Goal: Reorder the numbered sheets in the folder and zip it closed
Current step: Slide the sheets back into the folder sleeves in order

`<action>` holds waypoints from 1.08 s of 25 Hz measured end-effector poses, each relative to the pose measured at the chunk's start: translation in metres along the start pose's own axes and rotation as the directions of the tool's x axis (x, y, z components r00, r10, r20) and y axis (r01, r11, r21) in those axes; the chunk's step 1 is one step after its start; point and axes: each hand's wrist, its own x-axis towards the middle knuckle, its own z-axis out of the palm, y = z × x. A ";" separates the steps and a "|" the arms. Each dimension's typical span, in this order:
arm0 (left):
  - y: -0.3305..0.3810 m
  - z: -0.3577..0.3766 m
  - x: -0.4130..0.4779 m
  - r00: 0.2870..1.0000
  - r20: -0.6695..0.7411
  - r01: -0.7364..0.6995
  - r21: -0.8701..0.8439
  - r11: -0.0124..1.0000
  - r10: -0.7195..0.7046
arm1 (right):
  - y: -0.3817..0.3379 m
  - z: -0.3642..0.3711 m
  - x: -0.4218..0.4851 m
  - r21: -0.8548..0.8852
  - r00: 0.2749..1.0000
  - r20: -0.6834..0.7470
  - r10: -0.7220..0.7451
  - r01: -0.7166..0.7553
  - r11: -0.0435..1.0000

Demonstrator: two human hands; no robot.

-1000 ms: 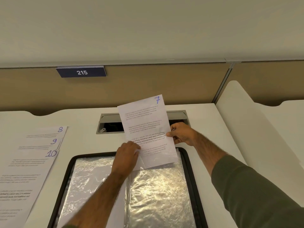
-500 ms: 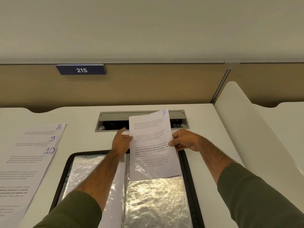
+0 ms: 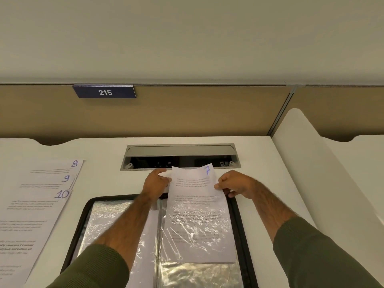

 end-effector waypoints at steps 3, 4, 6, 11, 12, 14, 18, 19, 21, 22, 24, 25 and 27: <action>-0.008 -0.001 0.000 0.997 0.074 0.008 0.054 0.999 -0.012 | 0.003 0.004 -0.001 0.081 0.995 -0.101 -0.003 0.011 0.997; -0.011 -0.002 -0.002 0.997 0.081 -0.015 0.107 0.994 0.006 | 0.003 0.007 0.000 0.119 0.985 -0.170 -0.021 0.042 0.992; -0.015 -0.004 -0.007 0.995 0.086 -0.062 0.192 0.979 0.046 | 0.004 0.013 0.001 0.168 0.962 -0.264 -0.071 0.118 0.979; -0.014 -0.010 -0.014 0.989 0.110 -0.126 0.283 0.951 0.098 | 0.008 0.019 0.000 0.067 0.948 -0.277 -0.158 0.184 0.981; -0.013 -0.010 -0.015 0.987 0.120 -0.139 0.274 0.952 0.109 | 0.009 0.018 -0.001 0.033 0.951 -0.258 -0.170 0.184 0.982; -0.014 -0.008 -0.018 0.982 0.120 -0.173 0.267 0.948 0.145 | 0.012 0.016 -0.003 0.008 0.957 -0.224 -0.182 0.189 0.982; -0.015 -0.008 -0.026 0.972 0.083 -0.233 0.410 0.882 0.218 | 0.012 0.018 -0.007 -0.028 0.948 -0.246 -0.204 0.204 0.979; -0.016 -0.009 -0.029 0.971 0.092 -0.238 0.451 0.860 0.220 | 0.011 0.020 -0.008 -0.075 0.943 -0.252 -0.218 0.205 0.976; -0.017 -0.012 -0.034 0.964 0.116 -0.262 0.552 0.792 0.238 | 0.013 0.023 -0.008 -0.182 0.932 -0.262 -0.250 0.207 0.961; -0.018 -0.012 -0.037 0.960 0.129 -0.275 0.596 0.754 0.248 | 0.014 0.025 -0.009 -0.222 0.926 -0.268 -0.265 0.209 0.953; -0.022 -0.012 -0.043 0.953 0.158 -0.298 0.644 0.704 0.258 | 0.020 0.031 -0.009 -0.275 0.919 -0.275 -0.281 0.204 0.939; -0.023 -0.012 -0.047 0.949 0.175 -0.312 0.661 0.683 0.264 | 0.022 0.034 -0.011 -0.293 0.923 -0.269 -0.275 0.193 0.936; -0.025 -0.011 -0.051 0.937 0.195 -0.343 0.676 0.653 0.290 | 0.025 0.037 -0.015 -0.323 0.935 -0.242 -0.260 0.175 0.930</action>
